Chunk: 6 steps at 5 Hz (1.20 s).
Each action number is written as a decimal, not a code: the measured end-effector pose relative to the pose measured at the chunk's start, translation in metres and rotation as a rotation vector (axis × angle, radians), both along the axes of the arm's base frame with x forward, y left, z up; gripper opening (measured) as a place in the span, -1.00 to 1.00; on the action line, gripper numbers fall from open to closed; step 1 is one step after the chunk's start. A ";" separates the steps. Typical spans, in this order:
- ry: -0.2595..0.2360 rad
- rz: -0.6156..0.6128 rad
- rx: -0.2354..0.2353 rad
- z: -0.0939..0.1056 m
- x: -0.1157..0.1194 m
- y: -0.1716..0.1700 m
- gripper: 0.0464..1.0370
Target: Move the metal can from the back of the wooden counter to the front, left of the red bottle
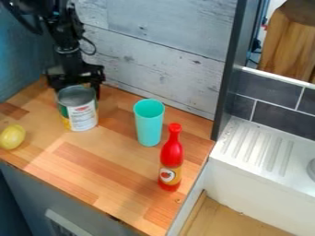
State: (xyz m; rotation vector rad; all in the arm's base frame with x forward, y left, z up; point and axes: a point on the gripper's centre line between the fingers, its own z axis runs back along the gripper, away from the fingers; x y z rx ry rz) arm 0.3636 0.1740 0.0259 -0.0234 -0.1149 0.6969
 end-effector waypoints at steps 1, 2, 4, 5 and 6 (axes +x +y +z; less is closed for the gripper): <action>0.007 -0.048 -0.039 0.000 -0.005 -0.025 0.93; 0.017 -0.089 -0.082 0.005 -0.021 -0.061 0.93; 0.057 -0.088 -0.094 0.015 -0.047 -0.091 0.93; 0.099 -0.059 -0.064 0.022 -0.058 -0.089 0.93; 0.134 -0.045 -0.078 0.025 -0.067 -0.084 0.93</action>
